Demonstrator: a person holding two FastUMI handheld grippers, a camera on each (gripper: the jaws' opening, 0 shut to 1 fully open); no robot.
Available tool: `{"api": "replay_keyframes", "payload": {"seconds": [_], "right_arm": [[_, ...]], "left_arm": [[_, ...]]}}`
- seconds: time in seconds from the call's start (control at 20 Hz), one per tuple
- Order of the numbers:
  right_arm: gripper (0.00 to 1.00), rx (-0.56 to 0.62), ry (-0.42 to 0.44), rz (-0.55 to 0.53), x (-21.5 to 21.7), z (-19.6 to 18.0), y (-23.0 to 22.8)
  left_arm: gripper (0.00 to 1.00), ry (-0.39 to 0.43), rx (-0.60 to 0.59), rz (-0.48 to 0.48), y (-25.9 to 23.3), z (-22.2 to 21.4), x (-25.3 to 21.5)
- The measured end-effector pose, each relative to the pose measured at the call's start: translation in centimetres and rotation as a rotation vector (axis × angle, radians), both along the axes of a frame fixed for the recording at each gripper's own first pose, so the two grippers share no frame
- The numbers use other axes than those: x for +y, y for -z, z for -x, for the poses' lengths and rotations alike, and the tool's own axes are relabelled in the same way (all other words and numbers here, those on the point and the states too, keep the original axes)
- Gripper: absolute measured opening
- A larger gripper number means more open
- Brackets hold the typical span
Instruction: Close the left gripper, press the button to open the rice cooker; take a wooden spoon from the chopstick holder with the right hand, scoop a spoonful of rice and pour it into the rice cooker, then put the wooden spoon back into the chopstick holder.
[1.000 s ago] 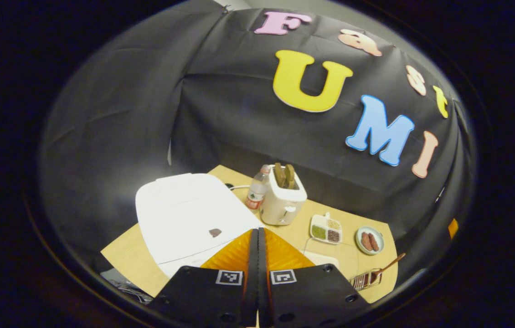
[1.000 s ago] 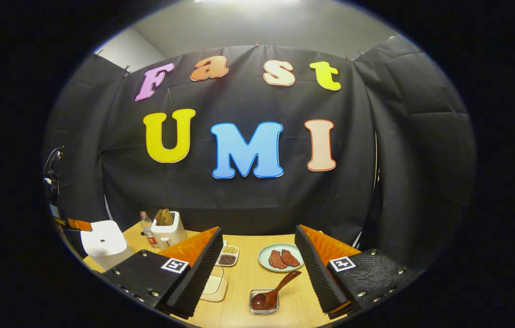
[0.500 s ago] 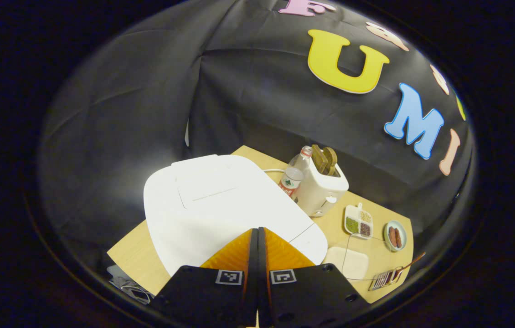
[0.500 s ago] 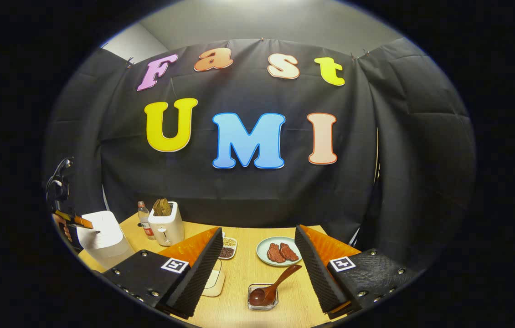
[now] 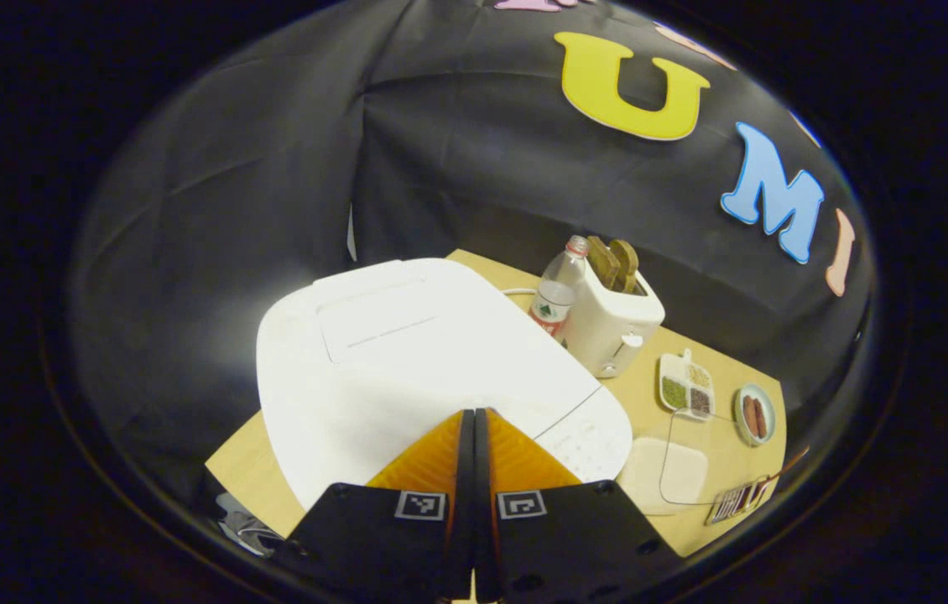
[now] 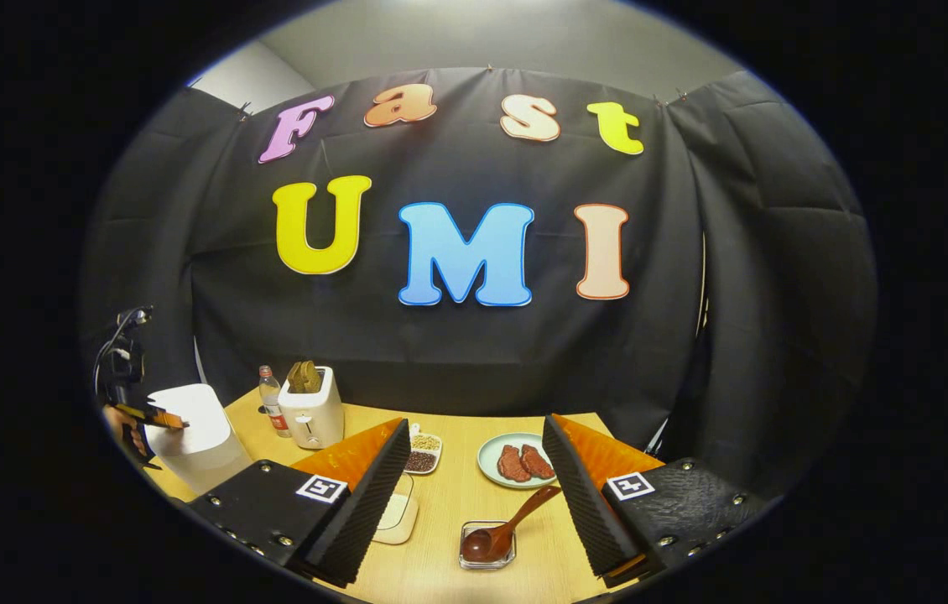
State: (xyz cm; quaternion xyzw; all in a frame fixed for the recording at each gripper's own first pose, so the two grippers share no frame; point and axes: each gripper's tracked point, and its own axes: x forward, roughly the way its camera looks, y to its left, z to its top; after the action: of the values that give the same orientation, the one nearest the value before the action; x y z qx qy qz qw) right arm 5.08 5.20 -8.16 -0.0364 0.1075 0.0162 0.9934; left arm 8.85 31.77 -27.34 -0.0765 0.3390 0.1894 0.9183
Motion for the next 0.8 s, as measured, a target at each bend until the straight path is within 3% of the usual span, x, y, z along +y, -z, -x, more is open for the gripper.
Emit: {"api": "replay_keyframes", "payload": {"seconds": [0.2,0.4,0.65,0.8], "right_arm": [[0.97,-0.019,-0.011,0.005,-0.2,0.2,-0.7],[0.97,-0.018,0.001,-0.001,-0.9,0.8,-0.6],[0.96,-0.023,0.024,-0.005,-1.7,1.5,-0.7],[0.96,-0.026,0.044,-0.006,-1.6,2.0,-0.7]], "left_arm": [[0.08,-0.001,-0.015,0.015,-0.6,0.3,-0.3],[0.07,0.01,-0.062,-0.049,-3.1,0.0,0.0],[0.08,0.005,-0.237,-0.217,-11.7,0.6,0.5],[0.09,0.036,-0.348,-0.182,-16.2,1.4,-1.6]]}}
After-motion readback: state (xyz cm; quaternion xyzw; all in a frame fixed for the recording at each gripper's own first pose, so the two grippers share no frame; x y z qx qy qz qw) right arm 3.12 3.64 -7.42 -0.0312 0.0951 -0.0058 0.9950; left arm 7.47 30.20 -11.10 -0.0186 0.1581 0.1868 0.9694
